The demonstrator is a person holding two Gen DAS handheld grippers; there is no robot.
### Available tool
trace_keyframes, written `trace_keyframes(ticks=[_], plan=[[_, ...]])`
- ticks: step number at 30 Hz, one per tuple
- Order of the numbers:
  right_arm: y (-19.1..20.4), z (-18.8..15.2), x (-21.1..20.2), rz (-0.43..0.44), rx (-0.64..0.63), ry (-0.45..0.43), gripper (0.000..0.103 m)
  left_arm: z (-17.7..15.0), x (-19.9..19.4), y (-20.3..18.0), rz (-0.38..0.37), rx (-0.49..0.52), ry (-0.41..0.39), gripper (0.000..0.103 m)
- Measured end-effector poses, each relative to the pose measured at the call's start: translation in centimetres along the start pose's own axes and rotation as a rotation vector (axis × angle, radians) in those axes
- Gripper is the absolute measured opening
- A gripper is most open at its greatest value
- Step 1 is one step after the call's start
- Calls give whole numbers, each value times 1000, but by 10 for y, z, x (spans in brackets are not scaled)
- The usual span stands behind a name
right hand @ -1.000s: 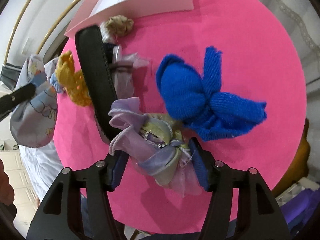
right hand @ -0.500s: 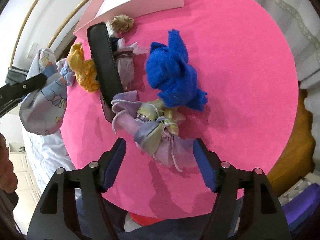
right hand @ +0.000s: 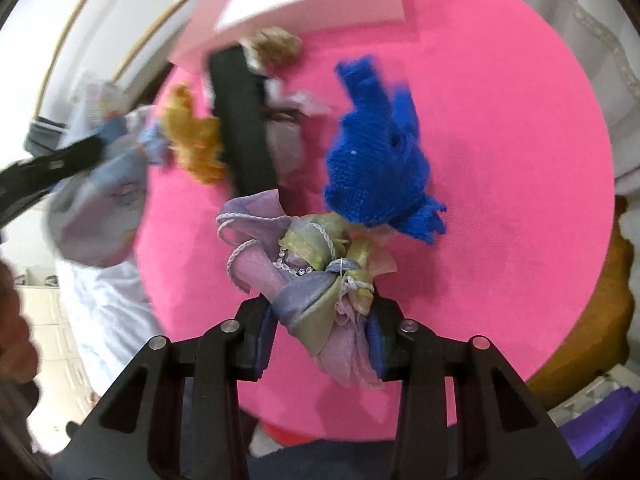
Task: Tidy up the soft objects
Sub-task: 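Lift both held bundles and carry them toward the pink box, then lower both bundles into the pink box and open both tools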
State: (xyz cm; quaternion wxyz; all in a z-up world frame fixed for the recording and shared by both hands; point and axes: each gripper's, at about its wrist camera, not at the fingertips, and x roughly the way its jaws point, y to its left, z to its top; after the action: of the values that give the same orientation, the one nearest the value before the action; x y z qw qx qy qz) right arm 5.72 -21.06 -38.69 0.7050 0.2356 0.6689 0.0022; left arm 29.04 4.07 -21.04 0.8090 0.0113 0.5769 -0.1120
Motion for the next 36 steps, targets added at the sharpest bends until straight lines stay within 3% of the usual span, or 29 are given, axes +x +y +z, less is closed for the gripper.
trace_keyframes(ticks=[6,11,14,21,29,36], plan=[[27,15,-50,24,-44,-78,35,14,-12,1,-16,11,-25,32],[16,24,-76,5,-69,-117,35,28,-16,6,-26,3,-36,32],[6,19,-41,-27,-29,-10,35,34,-15,6,-38,3,-32,32],[7,10,-23,-40,-32,19,35,37,-9,0,-71,31,-24,32],[3,31,-39,-34,-70,-17,35,47,0,6,-71,-6,-16,32],[22,73,-62,-17,-117,-88,35,61,-3,8,-63,-12,-35,32]])
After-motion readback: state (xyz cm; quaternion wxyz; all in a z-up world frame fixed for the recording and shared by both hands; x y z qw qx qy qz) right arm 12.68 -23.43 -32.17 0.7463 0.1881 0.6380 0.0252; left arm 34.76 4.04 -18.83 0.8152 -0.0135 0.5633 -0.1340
